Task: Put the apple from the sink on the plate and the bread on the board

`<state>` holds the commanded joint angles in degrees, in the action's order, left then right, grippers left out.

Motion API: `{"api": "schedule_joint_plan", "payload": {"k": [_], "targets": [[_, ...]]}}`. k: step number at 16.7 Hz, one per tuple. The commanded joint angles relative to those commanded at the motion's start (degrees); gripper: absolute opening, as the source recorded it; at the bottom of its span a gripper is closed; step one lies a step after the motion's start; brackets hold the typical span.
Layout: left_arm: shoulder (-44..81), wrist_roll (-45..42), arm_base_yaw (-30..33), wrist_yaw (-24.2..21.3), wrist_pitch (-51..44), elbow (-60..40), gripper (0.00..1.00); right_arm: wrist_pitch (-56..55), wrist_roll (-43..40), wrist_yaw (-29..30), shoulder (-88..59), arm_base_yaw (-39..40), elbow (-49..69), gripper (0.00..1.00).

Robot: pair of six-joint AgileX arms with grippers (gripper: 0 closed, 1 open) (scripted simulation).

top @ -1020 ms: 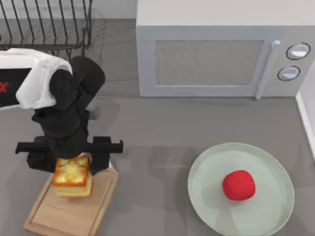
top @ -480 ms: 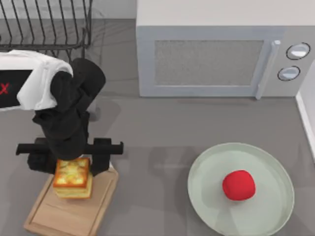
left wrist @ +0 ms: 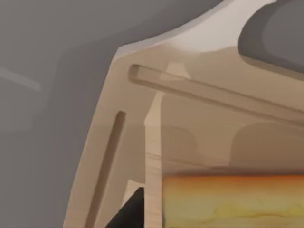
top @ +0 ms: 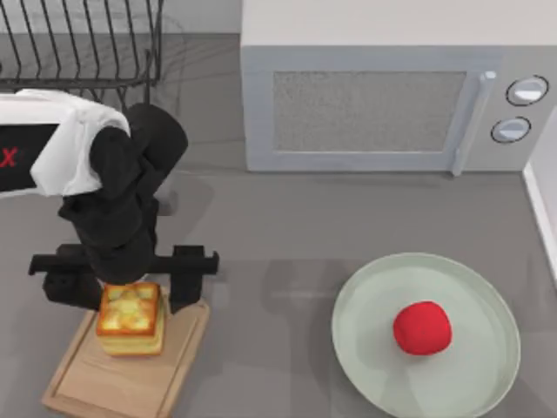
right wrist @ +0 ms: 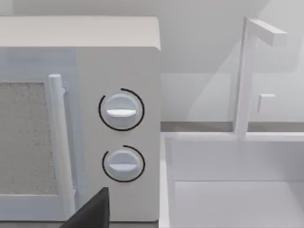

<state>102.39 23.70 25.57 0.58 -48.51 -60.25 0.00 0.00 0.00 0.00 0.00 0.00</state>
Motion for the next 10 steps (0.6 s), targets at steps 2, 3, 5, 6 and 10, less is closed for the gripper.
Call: {"api": "schedule_joint_plan", "payload": {"k": [2,3,5,6,10], "targets": [[0.0,0.0,0.0,0.0,0.0,0.0,1.0,0.0,0.0,0.0,0.0,0.0,0.0,1.0],[0.0,0.0,0.0,0.0,0.0,0.0,1.0,0.0,0.0,0.0,0.0,0.0,0.0,1.0],[0.0,0.0,0.0,0.0,0.0,0.0,1.0,0.0,0.0,0.0,0.0,0.0,0.0,1.0],[0.0,0.0,0.0,0.0,0.0,0.0,1.0,0.0,0.0,0.0,0.0,0.0,0.0,1.0],[0.0,0.0,-0.1,0.0,0.0,0.0,1.0,0.0,0.0,0.0,0.0,0.0,0.0,1.0]]}}
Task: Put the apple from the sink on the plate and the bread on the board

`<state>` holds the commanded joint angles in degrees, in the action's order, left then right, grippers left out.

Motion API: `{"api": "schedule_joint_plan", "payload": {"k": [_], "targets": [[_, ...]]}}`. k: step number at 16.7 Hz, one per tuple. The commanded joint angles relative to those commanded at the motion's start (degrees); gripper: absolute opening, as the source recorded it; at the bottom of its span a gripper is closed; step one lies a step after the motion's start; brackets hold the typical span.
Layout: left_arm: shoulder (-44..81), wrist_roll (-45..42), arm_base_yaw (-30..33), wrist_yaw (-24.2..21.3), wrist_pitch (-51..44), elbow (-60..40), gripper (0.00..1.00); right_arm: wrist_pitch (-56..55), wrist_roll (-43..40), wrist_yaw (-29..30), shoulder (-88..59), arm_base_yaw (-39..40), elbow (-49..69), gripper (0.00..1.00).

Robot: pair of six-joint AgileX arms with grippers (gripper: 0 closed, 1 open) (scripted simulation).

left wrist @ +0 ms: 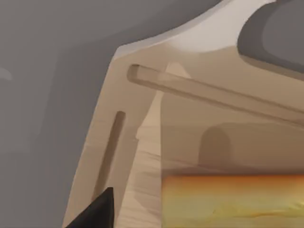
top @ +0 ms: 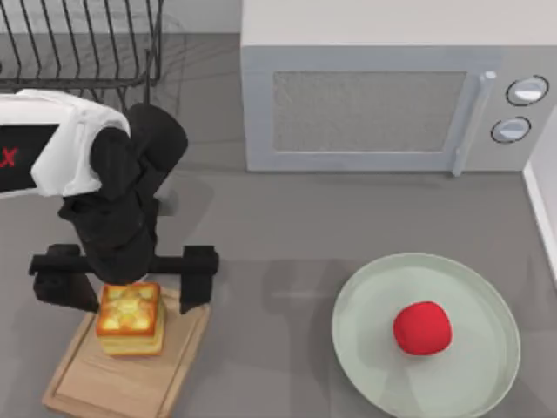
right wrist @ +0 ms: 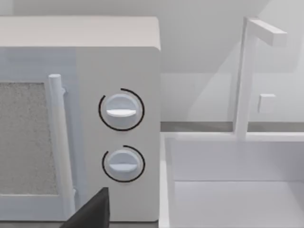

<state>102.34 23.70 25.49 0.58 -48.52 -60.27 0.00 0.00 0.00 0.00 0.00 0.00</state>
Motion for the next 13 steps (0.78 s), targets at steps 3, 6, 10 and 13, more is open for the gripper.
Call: {"api": "schedule_joint_plan", "payload": {"k": [3,6,10,13], "targets": [[-3.2,-0.7,-0.8,0.0,1.5,1.6,1.0,0.0,0.0,0.0,0.0,0.0,0.0,1.0],[-10.6,-2.6,-2.6,-0.1,5.2,5.7,1.0,0.0,0.0,0.0,0.0,0.0,0.0,1.0],[-26.4,-6.5,-6.3,-0.3,12.6,15.4,1.0,0.0,0.0,0.0,0.0,0.0,0.0,1.0],[-41.9,-9.7,-9.9,-0.6,19.2,24.7,1.0,0.0,0.0,0.0,0.0,0.0,0.0,1.0]]}}
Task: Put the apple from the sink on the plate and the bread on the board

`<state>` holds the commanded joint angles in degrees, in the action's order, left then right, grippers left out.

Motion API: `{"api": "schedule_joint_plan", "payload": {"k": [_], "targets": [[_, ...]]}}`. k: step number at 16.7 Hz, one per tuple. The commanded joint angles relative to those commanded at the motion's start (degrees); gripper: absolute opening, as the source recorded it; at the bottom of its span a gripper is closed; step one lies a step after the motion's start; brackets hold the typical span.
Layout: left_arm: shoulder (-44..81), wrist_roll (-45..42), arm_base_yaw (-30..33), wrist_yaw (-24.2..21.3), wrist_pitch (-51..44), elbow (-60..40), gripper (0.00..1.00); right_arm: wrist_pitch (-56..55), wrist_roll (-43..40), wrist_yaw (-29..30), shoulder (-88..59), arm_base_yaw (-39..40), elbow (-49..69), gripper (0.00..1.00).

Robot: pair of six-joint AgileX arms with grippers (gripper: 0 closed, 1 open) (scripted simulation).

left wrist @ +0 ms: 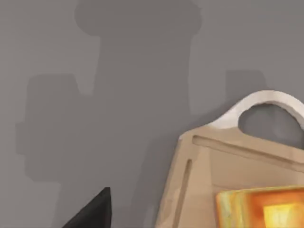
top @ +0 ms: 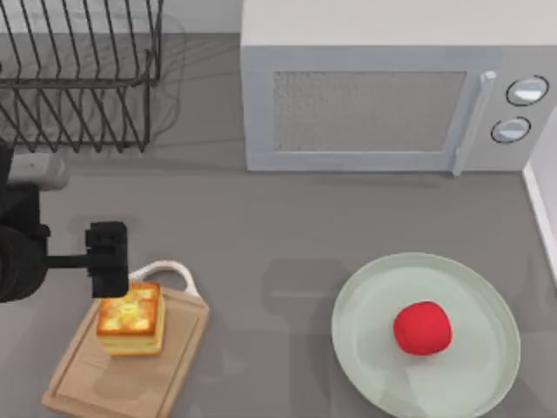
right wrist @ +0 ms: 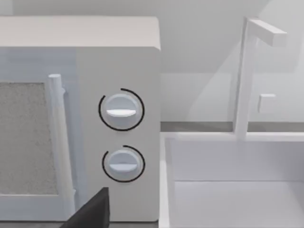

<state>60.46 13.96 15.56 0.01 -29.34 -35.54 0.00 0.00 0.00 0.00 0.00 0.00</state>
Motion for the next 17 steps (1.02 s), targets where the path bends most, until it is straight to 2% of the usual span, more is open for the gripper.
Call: {"api": "schedule_joint_plan", "payload": {"k": [7,10,13,17], "targets": [[-38.3,-8.0,-9.2,-0.3,16.3,22.7,1.0,0.0,0.0,0.0,0.0,0.0,0.0,1.0],[-51.0,-11.1,-12.6,-0.2,22.9,30.0,1.0,0.0,0.0,0.0,0.0,0.0,0.0,1.0],[-58.5,-13.3,-14.9,-0.1,27.8,34.4,1.0,0.0,0.0,0.0,0.0,0.0,0.0,1.0],[-60.5,-14.0,-15.6,0.0,29.3,35.5,1.0,0.0,0.0,0.0,0.0,0.0,0.0,1.0]]}}
